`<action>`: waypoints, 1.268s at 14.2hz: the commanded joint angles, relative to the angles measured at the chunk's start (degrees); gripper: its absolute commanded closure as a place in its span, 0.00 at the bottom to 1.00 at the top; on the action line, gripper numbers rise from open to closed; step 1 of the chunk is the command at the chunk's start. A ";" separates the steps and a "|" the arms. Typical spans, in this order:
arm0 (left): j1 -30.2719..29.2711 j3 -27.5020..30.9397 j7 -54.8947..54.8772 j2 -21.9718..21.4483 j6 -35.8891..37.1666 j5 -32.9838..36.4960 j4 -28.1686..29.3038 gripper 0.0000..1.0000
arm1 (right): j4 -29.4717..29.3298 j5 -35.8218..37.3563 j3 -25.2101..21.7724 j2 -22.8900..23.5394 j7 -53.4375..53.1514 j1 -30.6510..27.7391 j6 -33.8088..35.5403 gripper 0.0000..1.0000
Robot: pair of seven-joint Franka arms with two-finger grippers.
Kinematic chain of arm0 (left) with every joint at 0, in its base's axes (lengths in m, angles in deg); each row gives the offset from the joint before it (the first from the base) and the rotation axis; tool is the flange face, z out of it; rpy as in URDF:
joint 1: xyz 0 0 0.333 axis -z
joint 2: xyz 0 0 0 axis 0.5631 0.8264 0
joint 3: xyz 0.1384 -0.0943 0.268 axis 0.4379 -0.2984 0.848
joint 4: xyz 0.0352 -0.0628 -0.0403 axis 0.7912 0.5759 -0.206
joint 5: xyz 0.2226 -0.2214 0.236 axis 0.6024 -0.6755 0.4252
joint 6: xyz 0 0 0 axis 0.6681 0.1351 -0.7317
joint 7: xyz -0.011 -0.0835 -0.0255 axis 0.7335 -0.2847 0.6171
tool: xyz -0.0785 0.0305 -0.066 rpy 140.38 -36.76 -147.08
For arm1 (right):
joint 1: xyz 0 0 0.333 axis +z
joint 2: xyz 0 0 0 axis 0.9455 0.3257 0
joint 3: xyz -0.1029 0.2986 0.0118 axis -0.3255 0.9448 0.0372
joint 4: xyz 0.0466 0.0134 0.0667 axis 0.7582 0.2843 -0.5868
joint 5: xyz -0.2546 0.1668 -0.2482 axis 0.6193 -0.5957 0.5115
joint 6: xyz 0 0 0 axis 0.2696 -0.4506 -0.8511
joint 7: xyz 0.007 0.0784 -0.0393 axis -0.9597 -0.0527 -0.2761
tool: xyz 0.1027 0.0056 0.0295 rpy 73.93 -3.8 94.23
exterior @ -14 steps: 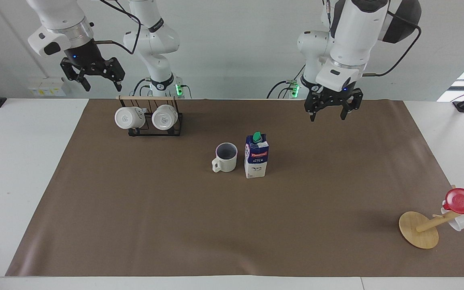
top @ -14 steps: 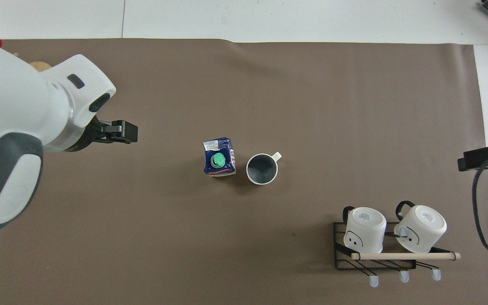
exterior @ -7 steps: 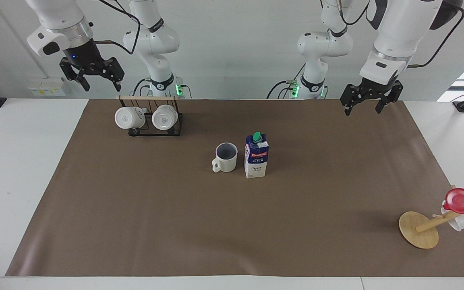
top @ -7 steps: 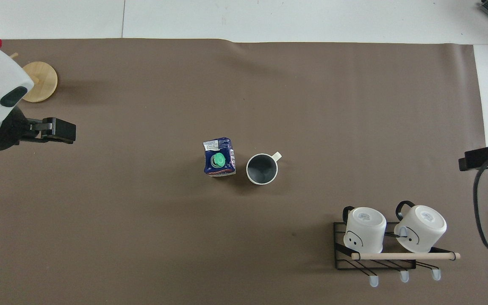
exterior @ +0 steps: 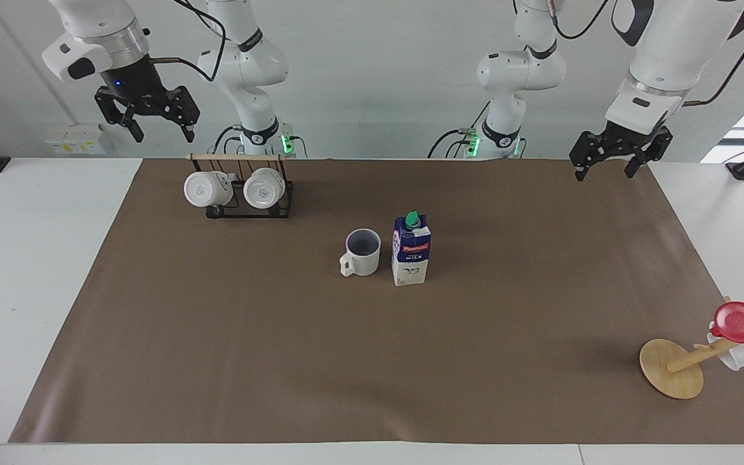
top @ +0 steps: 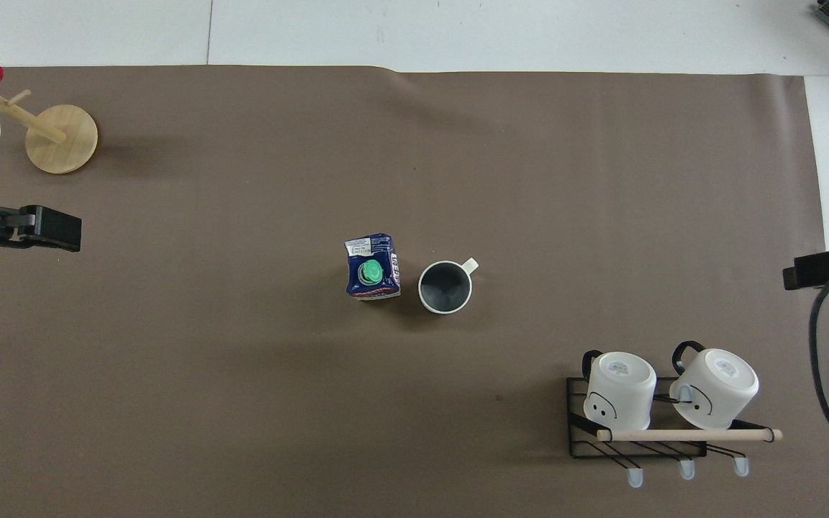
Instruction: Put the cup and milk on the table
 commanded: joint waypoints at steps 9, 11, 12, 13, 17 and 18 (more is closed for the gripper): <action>-1.68 -0.39 -1.33 -1.03 3.28 -6.44 -0.34 0.00 | -0.28 -0.64 0.16 -0.23 0.87 -0.64 0.43 0.00; -1.68 -0.30 -1.33 -1.11 3.28 -6.44 -0.34 0.00 | -0.28 -0.64 0.07 -0.23 0.87 -0.64 0.43 0.00; -1.68 -0.30 -1.33 -1.03 3.28 -6.44 -0.42 0.00 | -0.28 -0.64 0.07 -0.23 0.87 -0.64 0.43 0.00; -1.68 -0.30 -1.33 -1.11 3.28 -6.44 -0.34 0.00 | -0.28 -0.64 0.16 -0.23 0.96 -0.64 0.43 0.00; -1.68 -0.30 -1.33 -1.03 3.54 -6.53 -0.34 0.00 | -0.28 -0.64 0.16 -0.23 0.96 -0.64 0.43 0.00; -1.68 -0.30 -1.33 -1.11 3.54 -6.53 -0.34 0.00 | -0.28 -0.64 0.16 -0.23 0.96 -0.64 0.43 0.00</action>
